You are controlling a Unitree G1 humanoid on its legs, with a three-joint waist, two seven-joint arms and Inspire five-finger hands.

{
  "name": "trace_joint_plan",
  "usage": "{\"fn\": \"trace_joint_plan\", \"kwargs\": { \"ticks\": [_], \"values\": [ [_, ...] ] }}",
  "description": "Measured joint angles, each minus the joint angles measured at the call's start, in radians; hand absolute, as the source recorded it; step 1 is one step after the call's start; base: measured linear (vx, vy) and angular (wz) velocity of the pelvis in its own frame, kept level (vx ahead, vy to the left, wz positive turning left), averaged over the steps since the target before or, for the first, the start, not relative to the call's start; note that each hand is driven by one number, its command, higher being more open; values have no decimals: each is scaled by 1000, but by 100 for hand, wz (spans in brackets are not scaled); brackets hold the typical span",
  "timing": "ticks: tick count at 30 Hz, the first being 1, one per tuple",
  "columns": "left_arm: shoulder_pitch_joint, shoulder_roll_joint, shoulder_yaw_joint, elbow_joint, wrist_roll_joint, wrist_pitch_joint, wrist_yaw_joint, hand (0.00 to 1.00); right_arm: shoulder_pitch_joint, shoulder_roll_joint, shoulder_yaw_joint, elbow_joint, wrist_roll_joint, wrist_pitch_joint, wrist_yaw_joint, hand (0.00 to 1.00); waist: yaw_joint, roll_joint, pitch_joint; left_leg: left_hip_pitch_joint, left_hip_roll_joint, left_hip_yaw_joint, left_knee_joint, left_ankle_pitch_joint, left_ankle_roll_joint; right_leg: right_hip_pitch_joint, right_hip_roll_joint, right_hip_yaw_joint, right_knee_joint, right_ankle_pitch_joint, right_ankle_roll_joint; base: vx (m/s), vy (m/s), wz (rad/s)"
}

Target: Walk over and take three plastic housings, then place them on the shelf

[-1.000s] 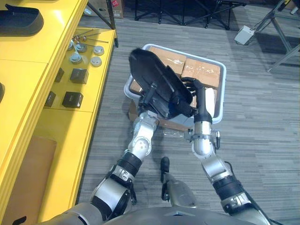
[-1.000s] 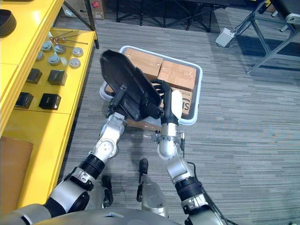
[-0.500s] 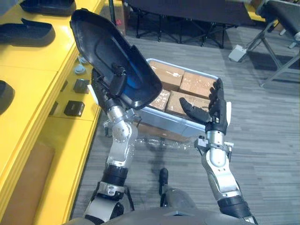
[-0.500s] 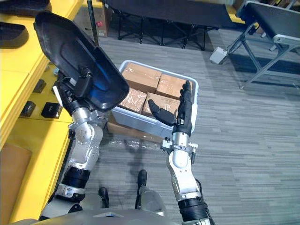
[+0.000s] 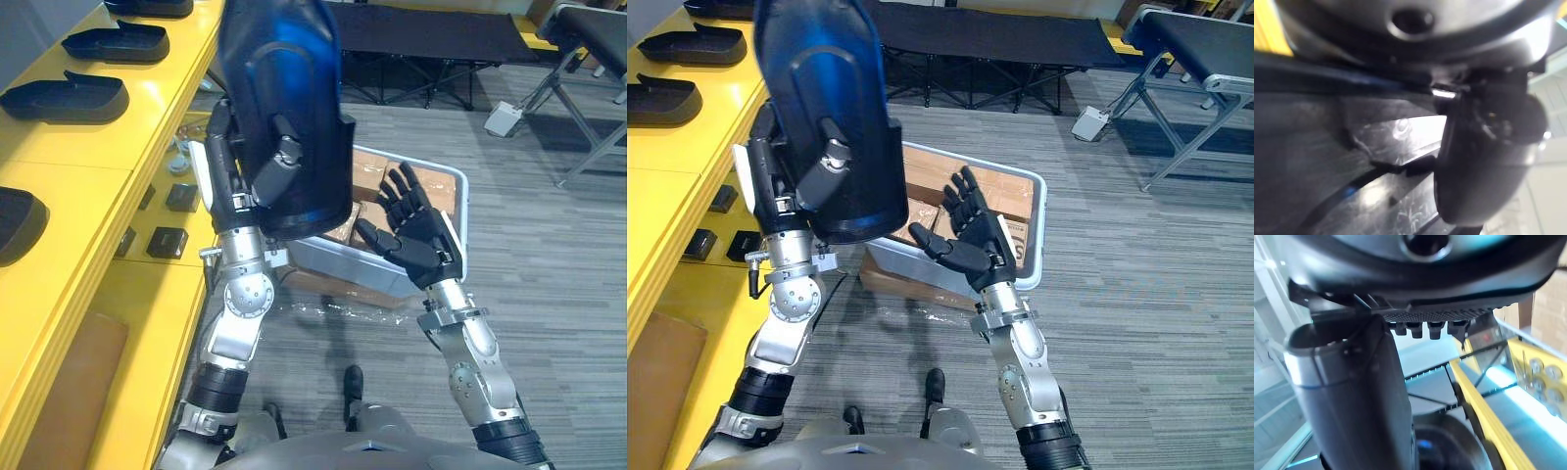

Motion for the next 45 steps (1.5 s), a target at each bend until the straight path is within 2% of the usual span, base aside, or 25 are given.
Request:
{"fn": "trace_joint_plan", "kwargs": {
  "ticks": [2,6,14,18,20,24,29,33,40,45],
  "values": [
    [1,24,-18,0,27,0,-38,0,-1,-29,20,0,31,20,67,100,6,0,-10,4,-1,-1,-6,1,1,2,0,-5,0,0,0,0,0,0],
    [1,67,-69,0,31,-1,-90,0,-1,-62,39,6,39,47,112,100,12,2,-16,5,-3,-6,-8,3,3,5,-3,-14,-1,-2,-2,-37,6,4],
    [5,104,-105,0,28,-1,-158,0,-1,-70,46,26,36,52,119,100,13,3,-24,6,-4,-15,-25,17,-2,4,-3,-29,-5,-14,-10,-36,-10,4],
    [39,114,-139,-33,28,-1,-174,0,-13,-106,71,54,8,52,110,100,13,4,-44,6,-1,-21,-27,18,-3,3,1,-34,-5,-13,-15,0,-4,2],
    [46,119,-146,-41,28,0,-160,0,-13,-105,73,55,8,52,100,100,16,4,-44,6,-1,-22,-27,18,-3,4,1,-35,-5,-12,-15,0,0,0],
    [62,122,-111,-41,115,22,-50,0,-16,-104,71,54,19,52,101,100,15,4,-44,12,-1,-24,-27,18,-3,10,1,-36,-5,-12,-15,-8,4,0],
    [129,122,37,-39,158,72,76,0,-8,-91,43,33,45,36,100,100,16,5,-45,25,0,-25,-34,21,-6,22,4,-37,-6,-19,-15,-14,-1,1],
    [145,122,97,-37,158,95,130,0,-3,-54,3,-15,58,5,101,100,17,2,-49,31,0,-26,-43,27,-9,26,5,-44,-6,-21,-18,-25,-2,4],
    [166,121,140,43,151,123,144,0,30,-4,-7,-83,121,-5,131,100,14,2,-75,49,7,-23,-46,26,-13,41,12,-44,-6,-26,-21,-6,1,-1],
    [207,95,220,66,-11,104,109,0,74,35,-14,-83,29,-4,64,100,14,11,-86,63,9,-25,-63,29,-18,53,14,-57,-6,-43,-30,-16,-3,2]
  ]
}}
